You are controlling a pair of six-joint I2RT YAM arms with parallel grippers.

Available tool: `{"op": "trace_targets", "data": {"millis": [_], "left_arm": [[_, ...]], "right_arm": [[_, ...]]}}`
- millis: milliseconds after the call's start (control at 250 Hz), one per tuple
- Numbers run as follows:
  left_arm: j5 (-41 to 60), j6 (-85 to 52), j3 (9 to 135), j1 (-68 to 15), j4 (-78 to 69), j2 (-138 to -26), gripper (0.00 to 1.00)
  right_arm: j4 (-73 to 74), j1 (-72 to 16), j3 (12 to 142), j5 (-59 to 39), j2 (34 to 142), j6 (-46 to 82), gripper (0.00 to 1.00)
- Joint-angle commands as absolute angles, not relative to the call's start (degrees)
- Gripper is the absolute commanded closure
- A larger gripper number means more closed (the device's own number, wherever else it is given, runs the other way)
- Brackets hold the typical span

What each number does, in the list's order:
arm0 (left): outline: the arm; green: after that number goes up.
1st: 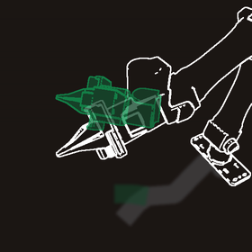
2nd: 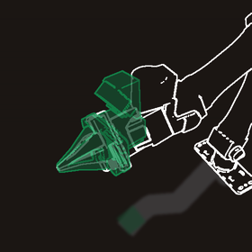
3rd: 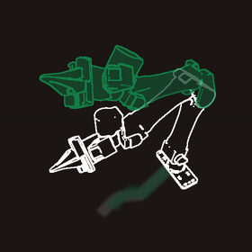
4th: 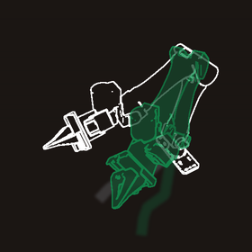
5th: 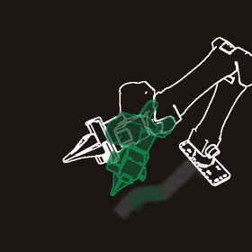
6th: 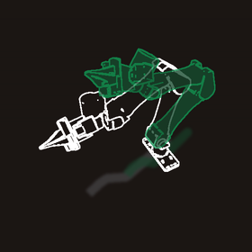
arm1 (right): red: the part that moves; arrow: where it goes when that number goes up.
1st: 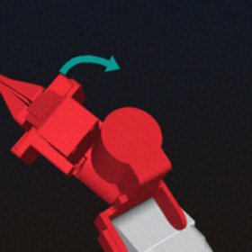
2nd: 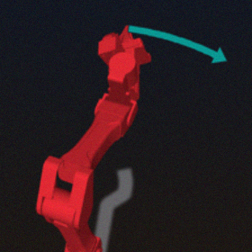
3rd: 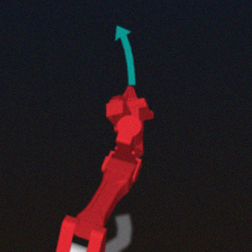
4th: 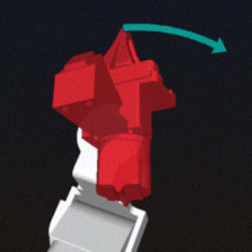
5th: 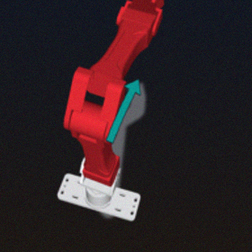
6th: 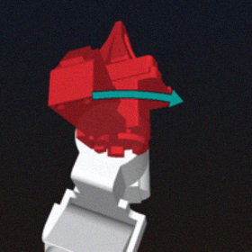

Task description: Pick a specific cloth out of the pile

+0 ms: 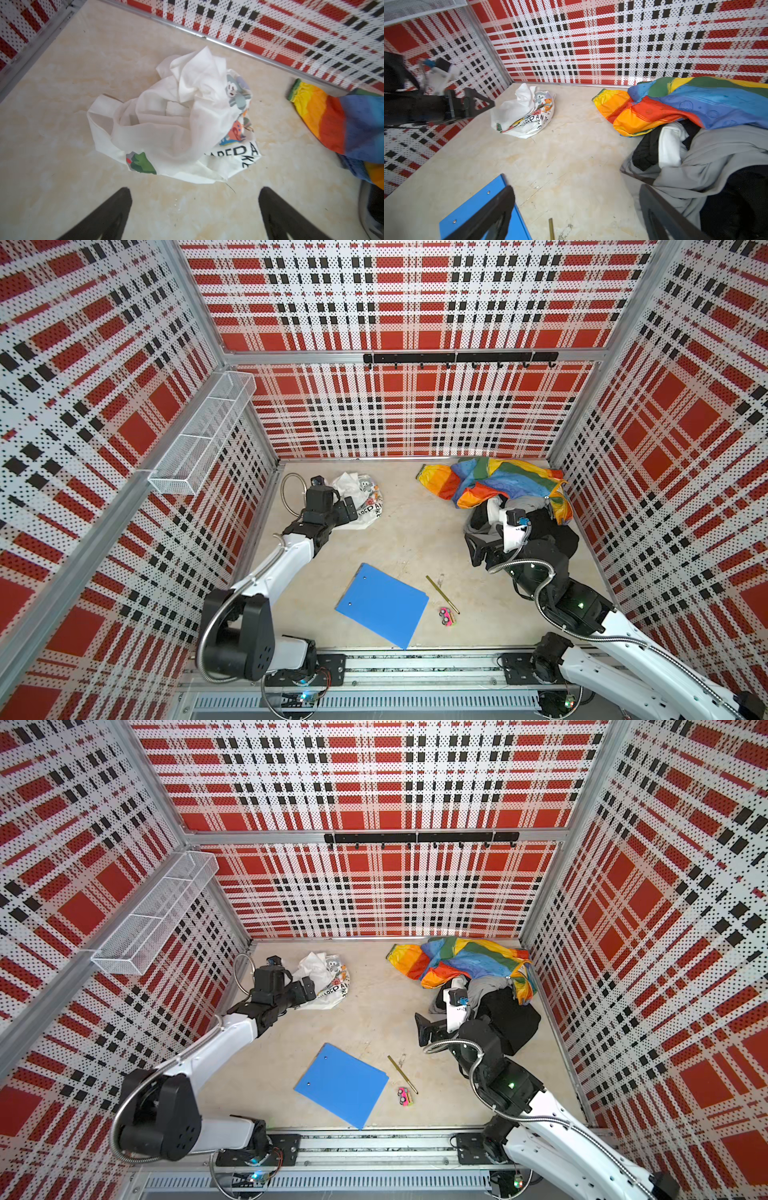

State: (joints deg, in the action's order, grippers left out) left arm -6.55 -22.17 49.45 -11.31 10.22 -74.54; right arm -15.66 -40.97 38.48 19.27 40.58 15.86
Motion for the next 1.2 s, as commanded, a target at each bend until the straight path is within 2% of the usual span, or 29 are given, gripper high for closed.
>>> {"op": "trace_targets", "data": {"millis": [0,84,208,356,508,628,868,984,1197], "left_arm": [[-8.8,-20.8,45.1,-12.1,7.8,-69.5,0.01],[-11.4,-20.3,41.7,-12.1,5.9,-66.3,0.01],[-15.4,-18.0,34.4,-12.1,-1.5,-62.7,0.01],[-18.5,-15.0,24.9,-12.2,-14.1,-60.8,0.01],[-21.4,-9.8,24.7,-12.2,-16.7,-61.7,0.01],[-22.8,-3.1,24.4,-12.2,-22.5,-65.2,0.01],[-24.4,2.7,21.8,-11.6,-44.4,-78.5,0.01],[-22.6,2.7,20.5,-10.7,-52.4,-82.3,0.01],[-16.4,3.3,18.1,-6.4,-62.0,-86.2,0.01]], "right_arm": [[-15.1,-37.4,36.0,21.7,41.4,16.2,0.00],[-12.1,-33.8,32.9,20.2,39.9,17.5,0.00],[-8.4,-32.9,28.3,31.4,37.1,19.0,0.00],[-8.4,-32.6,28.5,33.6,38.0,19.5,0.00],[-8.8,-32.7,28.1,35.9,37.6,20.0,0.00],[-10.8,-32.6,28.8,38.9,37.6,21.3,0.00],[-13.3,-32.7,30.3,39.8,38.1,22.6,0.00],[-12.0,-32.6,27.9,43.4,37.9,23.0,0.00],[-7.6,-32.5,25.5,42.2,36.0,17.3,0.00]]}}
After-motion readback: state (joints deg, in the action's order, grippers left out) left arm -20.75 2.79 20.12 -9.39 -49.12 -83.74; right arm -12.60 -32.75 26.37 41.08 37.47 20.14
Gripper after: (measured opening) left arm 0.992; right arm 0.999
